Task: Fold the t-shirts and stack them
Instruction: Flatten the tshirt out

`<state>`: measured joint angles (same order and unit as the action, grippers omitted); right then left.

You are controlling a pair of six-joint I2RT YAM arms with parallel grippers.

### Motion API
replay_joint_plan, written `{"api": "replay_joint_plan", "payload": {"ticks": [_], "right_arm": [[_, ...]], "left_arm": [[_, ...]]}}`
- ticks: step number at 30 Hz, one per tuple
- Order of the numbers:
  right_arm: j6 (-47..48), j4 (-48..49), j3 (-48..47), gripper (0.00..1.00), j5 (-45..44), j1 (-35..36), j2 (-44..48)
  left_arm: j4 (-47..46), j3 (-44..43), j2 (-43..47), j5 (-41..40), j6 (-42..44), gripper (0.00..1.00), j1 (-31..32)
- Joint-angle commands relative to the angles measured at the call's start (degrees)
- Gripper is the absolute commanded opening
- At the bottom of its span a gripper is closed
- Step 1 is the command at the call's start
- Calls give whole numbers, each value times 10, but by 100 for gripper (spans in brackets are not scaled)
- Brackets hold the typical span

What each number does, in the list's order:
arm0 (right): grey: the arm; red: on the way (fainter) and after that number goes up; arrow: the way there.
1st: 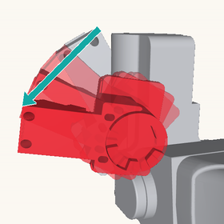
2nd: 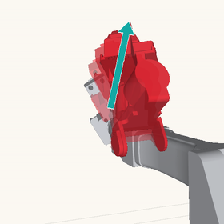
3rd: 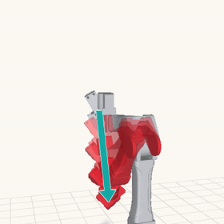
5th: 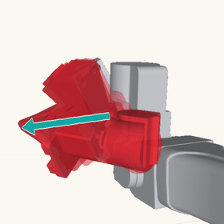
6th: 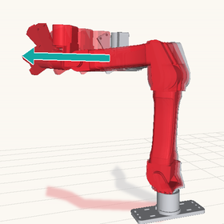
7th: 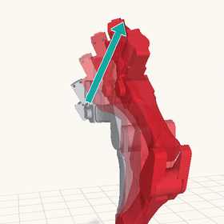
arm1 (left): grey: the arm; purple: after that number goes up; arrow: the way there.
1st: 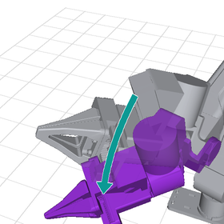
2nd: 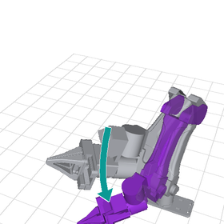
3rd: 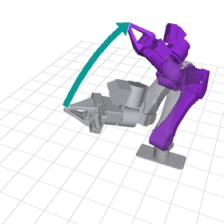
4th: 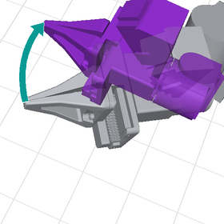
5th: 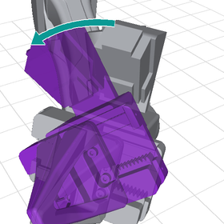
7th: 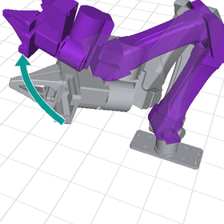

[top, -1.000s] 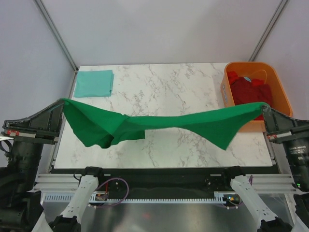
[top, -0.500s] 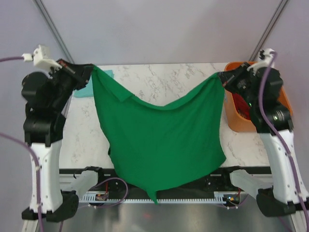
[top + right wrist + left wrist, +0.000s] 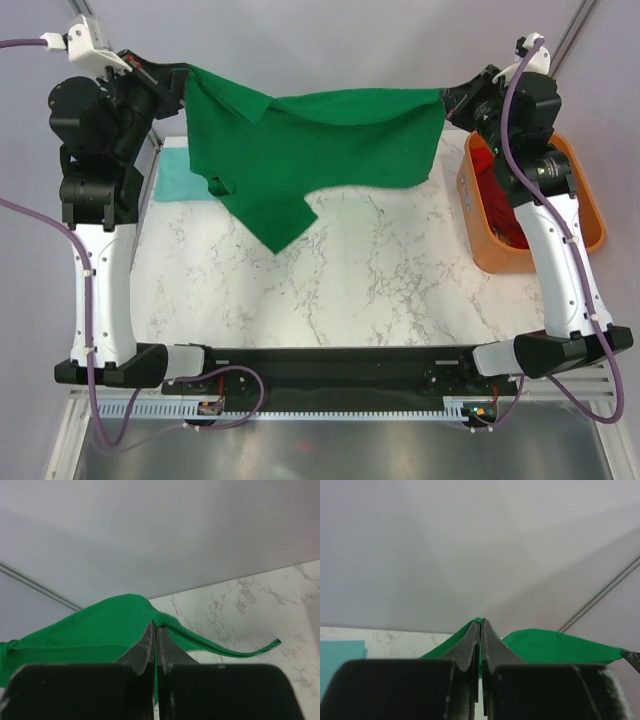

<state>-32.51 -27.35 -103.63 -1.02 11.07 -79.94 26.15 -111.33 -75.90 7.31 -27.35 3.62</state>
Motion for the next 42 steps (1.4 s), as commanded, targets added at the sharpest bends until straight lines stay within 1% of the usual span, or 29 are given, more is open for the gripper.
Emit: {"api": "replay_joint_plan", "payload": {"ticks": [1,6,10,11,14,15,18,22,25,29,31,32,33,34,35,36,37,38,39,40,41,42], "right_arm": [[24,30,-9,0,-13,-3,29],[28,13,23,0,-12,-3,87],[32,-35,40,0,0,-3,148],[33,-45,42,0,1,-3,163],[36,-86,48,0,1,-3,219],[35,-95,49,0,1,-4,245],[29,-125,44,0,-7,-3,286],[18,-154,38,0,-8,-4,310],[15,-160,43,0,-39,-3,320],[25,-155,35,0,-48,-4,291],[31,-135,51,0,-75,-4,282],[32,-119,89,0,-87,-3,281],[37,-81,111,0,-95,-4,279],[37,-64,148,0,-96,-4,275],[37,-48,166,0,-95,-4,258],[38,-11,184,0,-93,-4,248],[39,13,204,0,-86,-4,237],[37,37,244,0,-86,-3,213],[36,86,263,0,-85,-4,198],[33,112,281,0,-78,-3,182],[32,138,312,0,-72,-4,147],[32,186,323,0,-66,-3,126]], "left_arm": [[-48,-19,31,-15,29,2,-2],[-48,14,83,-10,25,2,-2],[-48,69,153,-22,43,2,-2],[-48,80,188,-26,48,2,-2],[-48,114,237,-37,61,2,-2],[-48,127,266,-40,62,2,-2],[-44,133,309,-34,59,2,-2],[-39,125,336,-21,53,2,-1],[-38,103,321,-20,63,2,-1],[-38,62,270,-4,79,2,0],[-40,57,237,-1,92,2,0],[-41,59,226,1,99,2,0],[-44,74,214,-1,111,2,0],[-56,84,191,-1,118,2,0],[-64,95,180,0,124,2,0],[-73,120,168,2,135,2,0],[-89,137,156,9,138,2,0],[-122,155,133,11,139,2,0],[-141,194,118,16,141,2,0],[-159,214,105,20,143,2,0],[-193,237,94,22,143,2,0],[-208,276,66,21,143,2,0]]}}
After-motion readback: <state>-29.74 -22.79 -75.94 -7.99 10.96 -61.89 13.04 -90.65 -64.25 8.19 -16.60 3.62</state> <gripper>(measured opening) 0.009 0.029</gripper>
